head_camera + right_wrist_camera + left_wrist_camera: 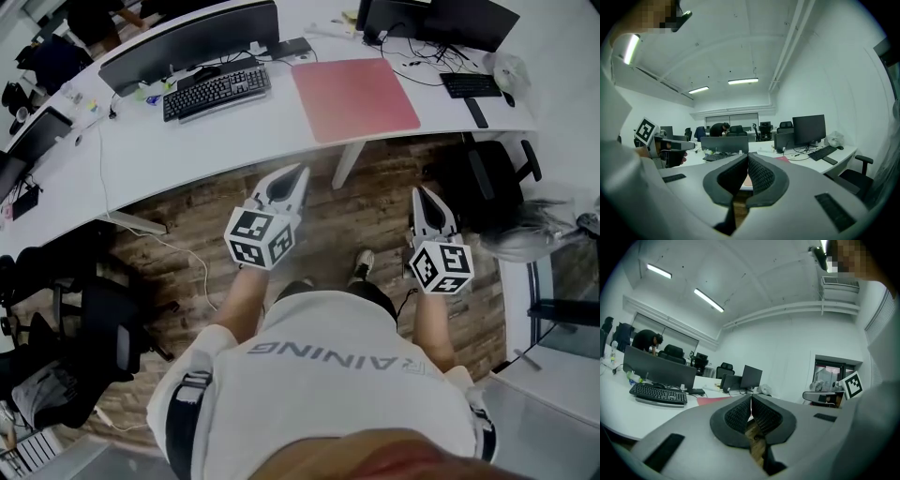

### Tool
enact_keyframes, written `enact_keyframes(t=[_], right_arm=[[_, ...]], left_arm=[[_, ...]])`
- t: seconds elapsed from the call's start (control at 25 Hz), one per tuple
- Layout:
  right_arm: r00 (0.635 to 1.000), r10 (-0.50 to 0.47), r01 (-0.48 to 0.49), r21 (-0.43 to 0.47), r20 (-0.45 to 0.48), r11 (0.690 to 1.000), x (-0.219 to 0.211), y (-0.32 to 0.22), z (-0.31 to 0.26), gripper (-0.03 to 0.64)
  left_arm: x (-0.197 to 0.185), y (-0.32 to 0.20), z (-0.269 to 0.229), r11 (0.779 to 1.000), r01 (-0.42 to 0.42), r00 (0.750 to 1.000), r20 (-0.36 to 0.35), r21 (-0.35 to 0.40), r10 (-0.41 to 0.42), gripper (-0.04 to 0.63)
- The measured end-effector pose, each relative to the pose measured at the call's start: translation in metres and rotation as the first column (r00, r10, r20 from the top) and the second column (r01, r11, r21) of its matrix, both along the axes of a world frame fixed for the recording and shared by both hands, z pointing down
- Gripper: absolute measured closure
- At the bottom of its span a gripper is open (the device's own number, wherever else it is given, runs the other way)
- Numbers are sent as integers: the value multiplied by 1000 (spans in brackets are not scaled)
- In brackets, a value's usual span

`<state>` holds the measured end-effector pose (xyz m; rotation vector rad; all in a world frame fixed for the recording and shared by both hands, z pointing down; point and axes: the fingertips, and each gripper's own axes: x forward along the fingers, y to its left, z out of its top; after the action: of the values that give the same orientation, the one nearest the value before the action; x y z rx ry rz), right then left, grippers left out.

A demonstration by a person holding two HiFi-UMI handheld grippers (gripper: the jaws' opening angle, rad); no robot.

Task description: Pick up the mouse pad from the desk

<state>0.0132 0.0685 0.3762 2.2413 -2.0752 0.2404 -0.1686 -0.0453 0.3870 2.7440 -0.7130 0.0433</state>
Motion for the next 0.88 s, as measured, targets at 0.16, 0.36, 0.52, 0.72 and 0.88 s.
enact_keyframes(t=[0.16,0.36,0.52,0.72,0.88], right_arm=[[1000,-26,26,8,3,1000,7,-19,1,594],[998,-66,66,35,18,997,32,-52,0,594],[992,-119,117,49,30,992,56,-87,-2,594],[983,-176,173,52,54,983,100,-127,-2,593],[970,-237,234,54,59,971,133,-159,-3,594]], left_arm=[[6,-14,-1,1000,20,1000,2,2,-20,563],[20,-38,-6,997,70,997,9,28,-71,563],[39,-63,-10,992,121,992,20,28,-122,563],[76,-89,-15,984,172,984,44,35,-174,563],[107,-108,-18,974,223,972,63,33,-224,563]])
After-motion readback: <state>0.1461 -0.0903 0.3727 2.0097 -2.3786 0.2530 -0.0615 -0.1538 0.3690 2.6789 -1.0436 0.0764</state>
